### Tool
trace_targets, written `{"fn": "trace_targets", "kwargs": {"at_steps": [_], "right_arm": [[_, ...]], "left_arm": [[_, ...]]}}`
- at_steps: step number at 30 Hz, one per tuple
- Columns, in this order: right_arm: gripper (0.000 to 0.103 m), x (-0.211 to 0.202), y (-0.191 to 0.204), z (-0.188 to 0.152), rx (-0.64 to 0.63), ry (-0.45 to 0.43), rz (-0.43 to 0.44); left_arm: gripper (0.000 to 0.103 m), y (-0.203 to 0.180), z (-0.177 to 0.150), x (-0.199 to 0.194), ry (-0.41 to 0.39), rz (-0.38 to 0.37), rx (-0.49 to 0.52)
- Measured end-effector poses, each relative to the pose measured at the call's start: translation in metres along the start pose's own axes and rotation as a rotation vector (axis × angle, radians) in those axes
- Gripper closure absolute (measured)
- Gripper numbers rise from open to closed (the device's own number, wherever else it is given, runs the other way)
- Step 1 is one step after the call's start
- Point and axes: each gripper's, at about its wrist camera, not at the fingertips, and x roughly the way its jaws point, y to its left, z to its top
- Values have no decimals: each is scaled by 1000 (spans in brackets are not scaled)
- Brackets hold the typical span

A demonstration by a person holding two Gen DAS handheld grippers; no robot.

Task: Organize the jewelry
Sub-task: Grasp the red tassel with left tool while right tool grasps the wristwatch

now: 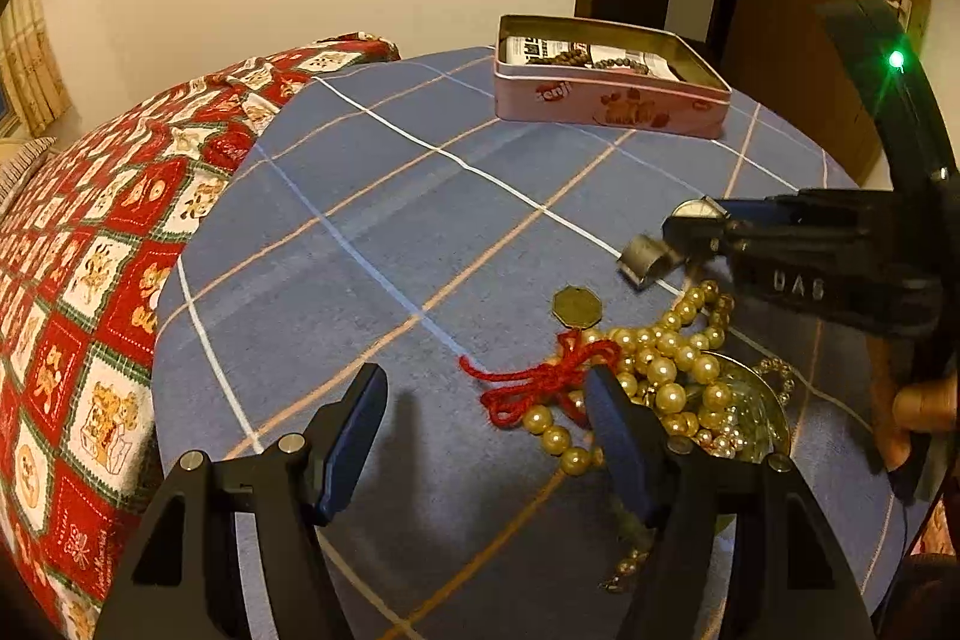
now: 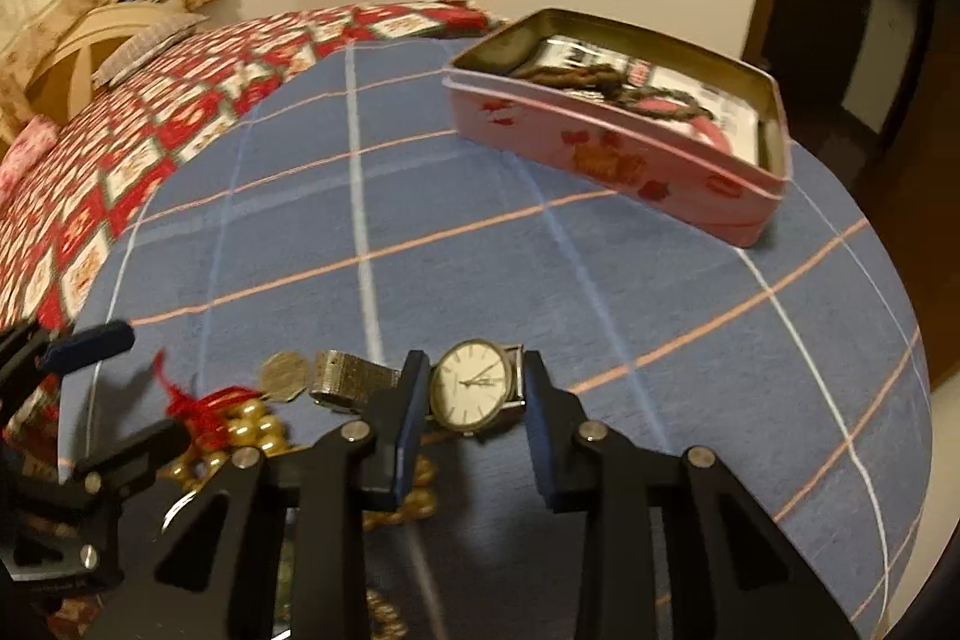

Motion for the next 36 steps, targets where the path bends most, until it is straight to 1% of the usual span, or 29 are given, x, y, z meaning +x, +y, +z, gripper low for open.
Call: {"fn": "trace_targets", "kwargs": {"at_steps": [3, 5, 7, 8, 9, 11, 12, 14, 17, 19, 20, 21, 23, 25, 29, 31, 33, 36], "right_arm": [[69, -1, -10, 0, 31, -2, -14], [74, -4, -13, 0, 43, -12, -14], [79, -9, -15, 3, 51, -26, -9], [80, -11, -14, 4, 47, -30, -9], [80, -11, -14, 5, 42, -31, -11], [80, -10, -14, 5, 44, -30, -10], [80, -10, -15, 5, 51, -31, -5], [80, -10, -17, 6, 57, -29, 1], [80, -10, -20, 5, 74, -21, 12], [79, -11, -23, 5, 82, -18, 19], [78, -11, -24, 4, 86, -19, 16], [78, -12, -25, 4, 90, -22, 11], [74, -15, -28, 4, 106, -30, 20], [58, -19, -30, 3, 120, -38, 26], [57, -23, -31, 2, 114, -47, 16], [57, -23, -33, 1, 120, -42, 16], [57, -23, -38, -1, 132, -35, 14], [57, -25, -42, -4, 134, -26, 10]], "left_arm": [[34, -5, 2, 5, -3, 18, 18], [34, -8, 3, 8, -4, 33, 30], [35, -9, 4, 9, -11, 27, 30], [37, -10, 5, 10, -12, 23, 32], [41, -11, 5, 10, -14, 17, 34], [68, -11, 8, 12, -9, -14, 27], [73, -11, 9, 13, -2, -19, 20], [75, -12, 11, 15, 4, -14, 21], [86, -15, 13, 15, -1, -10, 26], [89, -16, 14, 15, -3, -5, 19], [93, -15, 15, 14, -5, 2, 14], [94, -15, 15, 13, -9, 13, 13], [94, -13, 17, 10, -21, 28, 9], [94, -10, 19, 6, -37, 35, -6], [95, -6, 24, -4, -69, 36, -17], [95, -3, 27, -12, -100, 23, -29], [95, 7, 32, -25, -146, -32, -72], [95, 20, 39, -39, -207, -84, -122]]}}
